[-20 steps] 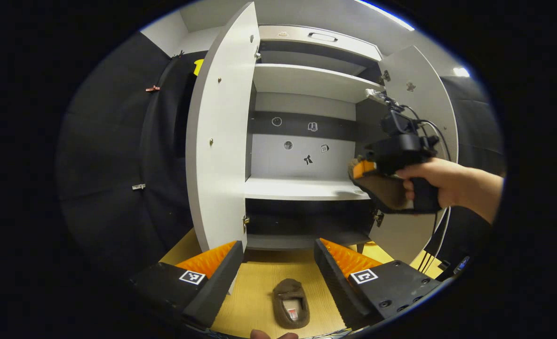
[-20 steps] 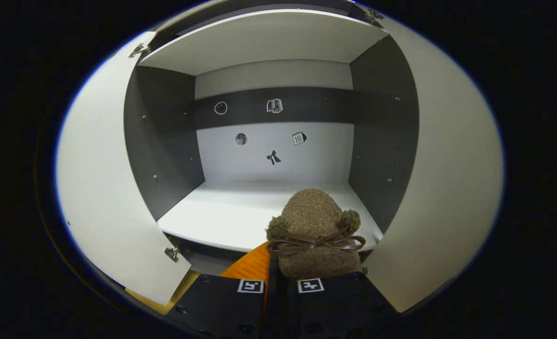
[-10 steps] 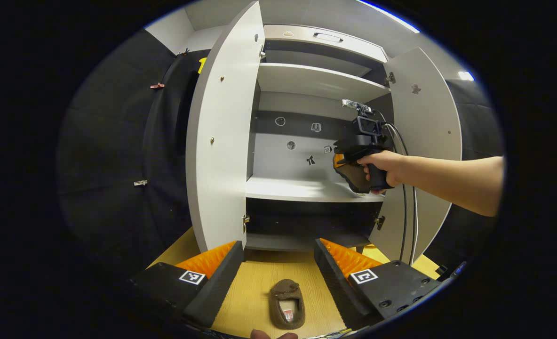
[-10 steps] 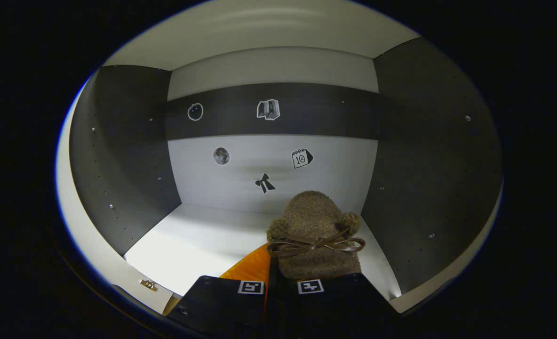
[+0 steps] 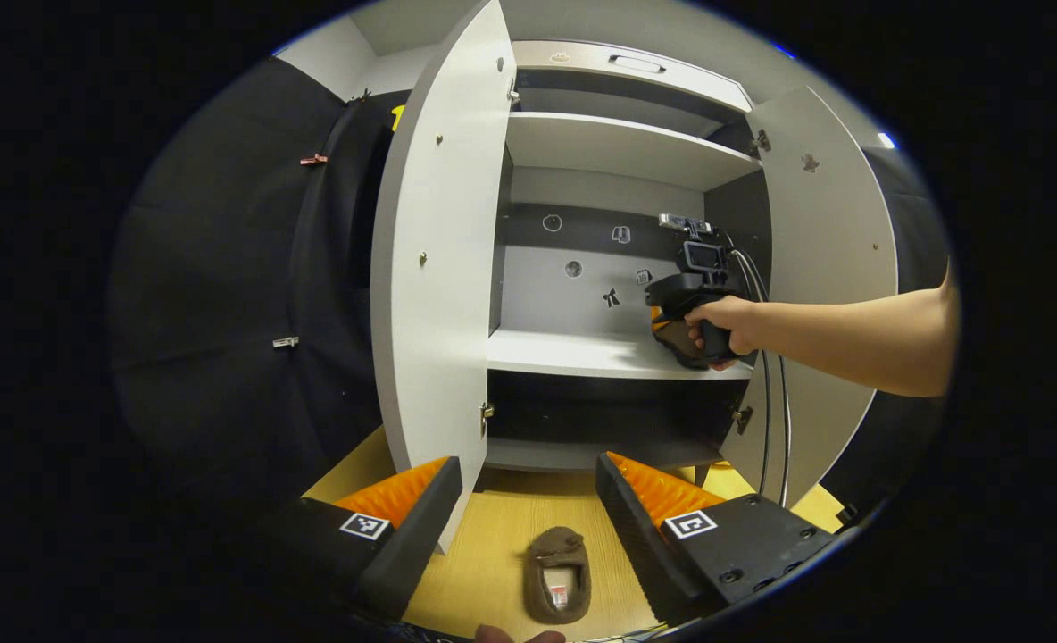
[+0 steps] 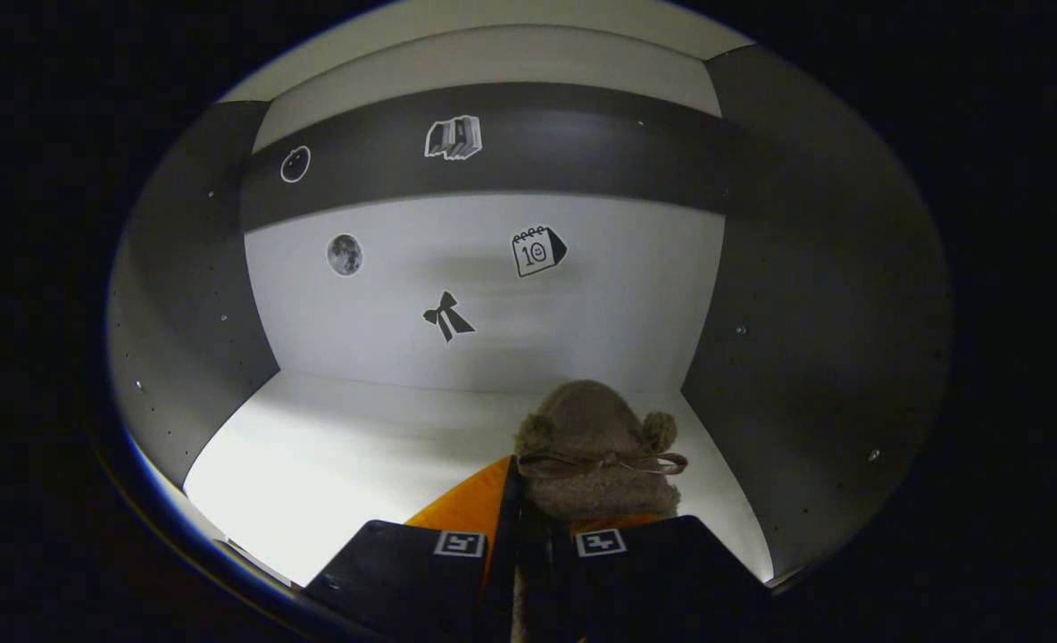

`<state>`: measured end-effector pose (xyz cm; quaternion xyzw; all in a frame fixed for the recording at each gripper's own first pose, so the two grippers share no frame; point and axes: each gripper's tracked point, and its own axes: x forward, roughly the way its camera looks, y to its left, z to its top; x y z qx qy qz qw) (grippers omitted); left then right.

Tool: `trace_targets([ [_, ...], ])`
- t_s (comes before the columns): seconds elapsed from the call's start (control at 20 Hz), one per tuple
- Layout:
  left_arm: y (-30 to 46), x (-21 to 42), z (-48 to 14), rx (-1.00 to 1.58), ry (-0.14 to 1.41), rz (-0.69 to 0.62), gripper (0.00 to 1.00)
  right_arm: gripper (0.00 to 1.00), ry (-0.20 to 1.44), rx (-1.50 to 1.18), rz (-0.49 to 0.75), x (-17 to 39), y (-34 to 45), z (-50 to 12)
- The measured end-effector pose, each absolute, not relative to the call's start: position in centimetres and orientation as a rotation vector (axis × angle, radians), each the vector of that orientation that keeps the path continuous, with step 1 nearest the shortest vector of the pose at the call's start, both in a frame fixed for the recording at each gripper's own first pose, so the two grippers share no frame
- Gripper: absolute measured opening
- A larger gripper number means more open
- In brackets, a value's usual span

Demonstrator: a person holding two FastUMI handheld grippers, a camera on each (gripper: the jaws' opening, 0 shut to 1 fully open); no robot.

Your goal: Grab one shoe with the right hand and put it into the shoe cabinet, grab the other shoe with the left hand and put it into the shoe cabinet; then close the right door with the right hand and the left door with the left hand.

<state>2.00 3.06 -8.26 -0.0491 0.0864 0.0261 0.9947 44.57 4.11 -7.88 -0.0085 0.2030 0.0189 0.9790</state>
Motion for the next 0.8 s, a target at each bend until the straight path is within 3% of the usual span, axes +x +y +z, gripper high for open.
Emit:
trace_targets([
  [0.1, 2.7, 2.1, -8.3, -0.095, 0.175, 0.045, 0.96, 0.35, 0.418, -0.026, 0.064, 43.8, 4.4, -7.8],
  [0.25, 2.0, 2.3, -8.3, -0.091, 0.172, 0.03, 0.96, 0.71, 0.423, 0.009, 0.09, 42.5, 5.0, -7.3],
  [0.4, 1.5, 2.3, -8.3, -0.083, 0.172, 0.018, 0.96, 0.76, 0.42, 0.041, 0.11, 40.8, 5.4, -6.6],
  [0.65, 0.9, 1.7, -8.5, -0.072, 0.172, 0.007, 0.96, 0.95, 0.374, 0.067, 0.113, 37.8, 5.0, -4.8],
  [0.8, 0.5, 1.5, -9.5, -0.061, 0.186, -0.003, 0.96, 0.97, 0.3, 0.047, 0.127, 35.3, 4.9, -2.8],
])
